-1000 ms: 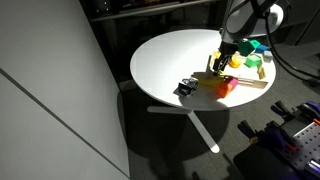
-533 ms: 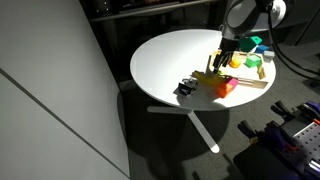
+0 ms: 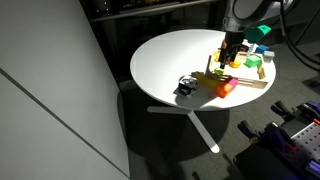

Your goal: Remove the banana plush toy from the wooden tray and put it on the table

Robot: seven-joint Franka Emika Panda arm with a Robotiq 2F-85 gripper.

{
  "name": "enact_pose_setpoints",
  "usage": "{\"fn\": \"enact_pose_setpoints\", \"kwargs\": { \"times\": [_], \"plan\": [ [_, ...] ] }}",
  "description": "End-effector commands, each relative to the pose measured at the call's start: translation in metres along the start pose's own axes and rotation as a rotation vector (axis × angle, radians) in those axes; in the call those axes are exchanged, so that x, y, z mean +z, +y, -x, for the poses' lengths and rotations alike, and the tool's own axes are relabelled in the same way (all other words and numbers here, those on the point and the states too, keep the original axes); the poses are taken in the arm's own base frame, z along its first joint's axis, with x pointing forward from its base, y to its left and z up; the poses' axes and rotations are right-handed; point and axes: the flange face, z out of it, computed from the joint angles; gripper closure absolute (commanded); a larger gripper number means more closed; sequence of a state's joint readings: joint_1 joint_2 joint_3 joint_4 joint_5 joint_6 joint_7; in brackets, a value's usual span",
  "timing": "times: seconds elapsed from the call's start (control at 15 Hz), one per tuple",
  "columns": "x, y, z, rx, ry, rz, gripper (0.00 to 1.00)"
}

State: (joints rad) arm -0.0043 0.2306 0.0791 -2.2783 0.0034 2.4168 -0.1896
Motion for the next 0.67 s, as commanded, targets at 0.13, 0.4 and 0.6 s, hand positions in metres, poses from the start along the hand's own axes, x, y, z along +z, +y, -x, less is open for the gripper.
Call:
{"fn": "enact_pose_setpoints", "kwargs": {
  "times": [0.13,0.4,0.6],
  "plan": [
    [-0.022,-0.001,0.010,0.047,-0.046,0.057,0.00],
    [-0.015,0.000,0.007,0.034,-0.046,0.034,0.00],
    [-0.013,0.000,0.008,0.034,-0.051,0.033,0.00]
  ]
}}
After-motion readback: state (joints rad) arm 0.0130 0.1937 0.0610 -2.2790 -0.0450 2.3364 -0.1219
